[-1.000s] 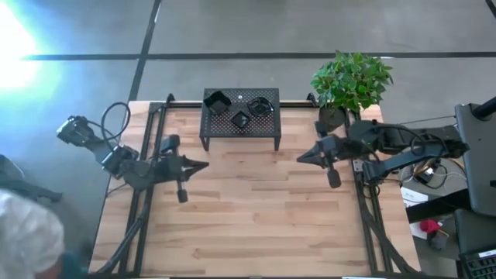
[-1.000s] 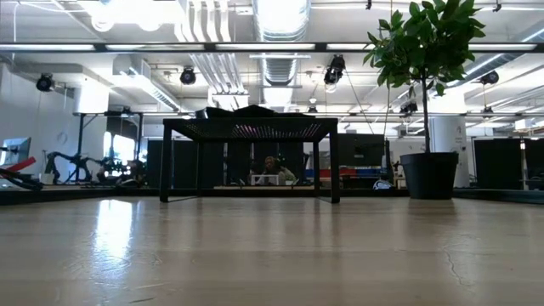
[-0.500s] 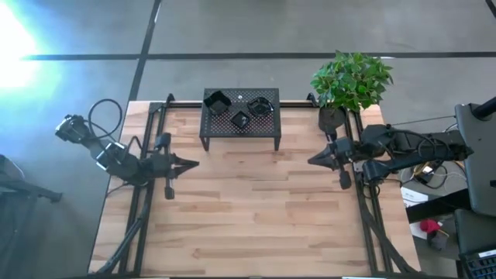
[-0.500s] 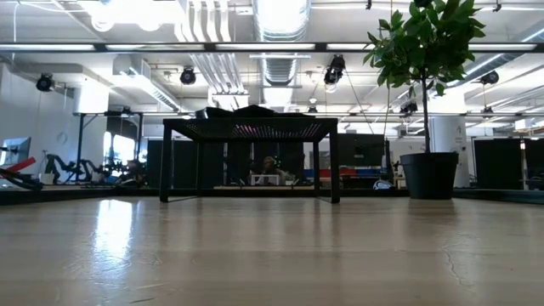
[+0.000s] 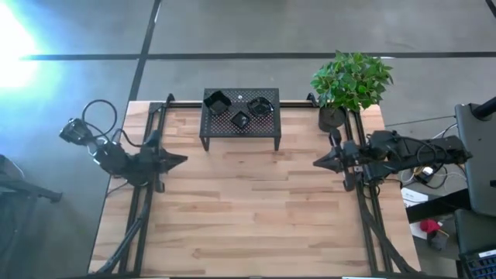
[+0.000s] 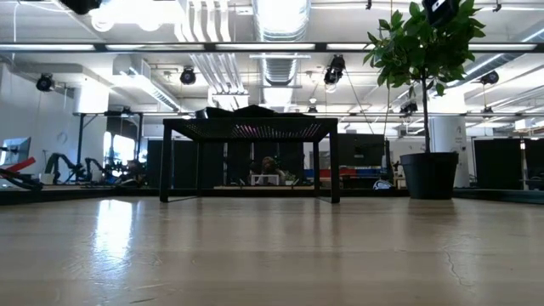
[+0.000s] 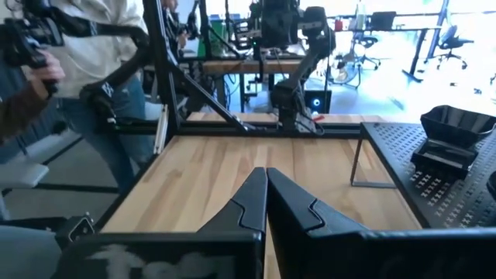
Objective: Pick & Place Mini shaped plates
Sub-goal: Return to Home Position
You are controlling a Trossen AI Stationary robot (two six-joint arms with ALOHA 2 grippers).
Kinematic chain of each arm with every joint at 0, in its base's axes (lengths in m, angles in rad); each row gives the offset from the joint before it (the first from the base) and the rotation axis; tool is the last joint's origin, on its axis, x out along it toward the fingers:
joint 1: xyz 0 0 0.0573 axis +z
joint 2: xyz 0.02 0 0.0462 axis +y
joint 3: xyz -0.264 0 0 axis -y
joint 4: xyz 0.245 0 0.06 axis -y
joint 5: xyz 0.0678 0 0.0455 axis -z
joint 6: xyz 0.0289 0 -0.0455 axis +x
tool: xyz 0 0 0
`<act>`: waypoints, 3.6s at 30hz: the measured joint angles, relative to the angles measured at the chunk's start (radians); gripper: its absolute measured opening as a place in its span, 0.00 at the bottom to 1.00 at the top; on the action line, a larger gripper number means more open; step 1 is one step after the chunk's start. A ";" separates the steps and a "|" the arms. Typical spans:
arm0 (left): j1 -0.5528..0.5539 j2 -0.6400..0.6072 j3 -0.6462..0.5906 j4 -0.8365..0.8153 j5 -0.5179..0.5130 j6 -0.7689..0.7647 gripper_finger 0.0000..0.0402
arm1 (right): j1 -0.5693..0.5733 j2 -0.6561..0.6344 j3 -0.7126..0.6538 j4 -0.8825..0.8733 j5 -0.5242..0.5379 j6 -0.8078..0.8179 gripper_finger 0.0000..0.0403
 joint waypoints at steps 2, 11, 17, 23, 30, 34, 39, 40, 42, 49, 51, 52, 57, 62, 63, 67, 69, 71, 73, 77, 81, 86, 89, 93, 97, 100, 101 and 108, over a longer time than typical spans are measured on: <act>0.000 -0.044 -0.028 0.005 0.011 0.001 0.00 | 0.000 -0.024 -0.023 0.012 -0.001 0.002 0.02; 0.000 -0.253 -0.145 0.003 0.013 -0.001 0.00 | 0.000 -0.136 -0.130 0.076 -0.001 0.002 0.02; 0.000 -0.381 -0.195 0.009 0.014 0.022 0.00 | 0.000 -0.224 -0.182 0.094 -0.001 0.024 0.02; 0.000 -0.414 -0.210 0.013 0.040 0.061 0.00 | 0.000 -0.318 -0.227 0.094 -0.001 0.029 0.02; -0.001 -0.415 -0.214 0.015 0.044 0.073 0.00 | 0.000 -0.432 -0.270 0.097 0.002 0.028 0.02; -0.001 -0.415 -0.216 0.015 0.044 0.074 0.00 | 0.000 -0.496 -0.303 0.096 0.002 0.038 0.02; -0.001 -0.415 -0.240 0.014 0.044 0.080 0.00 | 0.000 -0.561 -0.336 0.098 0.004 0.047 0.02; -0.001 -0.415 -0.246 0.015 0.044 0.080 0.00 | 0.000 -0.561 -0.339 0.100 0.006 0.047 0.02; -0.001 -0.415 -0.257 0.020 0.044 0.080 0.00 | 0.000 -0.559 -0.340 0.101 0.007 0.046 0.02; 0.000 -0.415 -0.284 0.037 0.043 0.083 0.00 | 0.000 -0.560 -0.363 0.121 0.008 0.043 0.02; 0.000 -0.416 -0.303 0.054 0.043 0.087 0.00 | 0.000 -0.560 -0.378 0.126 0.009 0.042 0.02; 0.000 -0.416 -0.315 0.069 0.043 0.095 0.00 | 0.000 -0.560 -0.390 0.138 0.010 0.038 0.02; 0.000 -0.416 -0.402 0.157 0.044 0.132 0.00 | 0.000 -0.560 -0.473 0.244 0.009 0.003 0.02; 0.000 -0.416 -0.478 0.226 0.044 0.134 0.00 | 0.000 -0.560 -0.563 0.288 0.009 -0.010 0.02; 0.000 -0.416 -0.490 0.237 0.044 0.134 0.00 | 0.000 -0.560 -0.582 0.303 0.009 -0.005 0.02; 0.000 -0.416 -0.524 0.261 0.043 0.123 0.00 | 0.000 -0.555 -0.621 0.303 0.008 0.001 0.02; -0.001 -0.416 -0.543 0.282 0.044 0.119 0.00 | 0.000 -0.550 -0.621 0.301 0.008 -0.002 0.02; -0.001 -0.416 -0.561 0.303 0.043 0.118 0.00 | 0.000 -0.552 -0.621 0.300 0.008 -0.005 0.02; -0.001 -0.416 -0.577 0.298 0.043 0.115 0.00 | 0.000 -0.552 -0.621 0.304 0.007 -0.005 0.02; -0.001 -0.416 -0.590 0.301 0.043 0.109 0.00 | 0.000 -0.551 -0.621 0.302 0.007 0.005 0.02; -0.001 -0.416 -0.590 0.298 0.043 0.128 0.00 | 0.000 -0.551 -0.620 0.302 0.007 0.014 0.02; -0.001 -0.416 -0.590 0.296 0.042 0.129 0.00 | 0.000 -0.551 -0.620 0.301 0.007 0.015 0.02; -0.001 -0.416 -0.591 0.296 0.031 0.135 0.00 | 0.000 -0.551 -0.620 0.299 0.008 0.003 0.02; 0.000 -0.416 -0.591 0.296 0.026 0.135 0.00 | 0.000 -0.550 -0.620 0.296 0.008 -0.008 0.02; 0.000 -0.416 -0.591 0.295 0.026 0.128 0.00 | 0.000 -0.550 -0.620 0.296 0.009 -0.008 0.02; 0.000 -0.416 -0.592 0.295 0.027 0.127 0.00 | 0.000 -0.550 -0.620 0.296 0.009 -0.009 0.02; 0.000 -0.416 -0.592 0.295 0.027 0.127 0.00 | 0.000 -0.550 -0.620 0.296 0.009 -0.006 0.02; 0.000 -0.416 -0.592 0.295 0.027 0.126 0.00 | 0.000 -0.550 -0.620 0.296 0.009 -0.006 0.02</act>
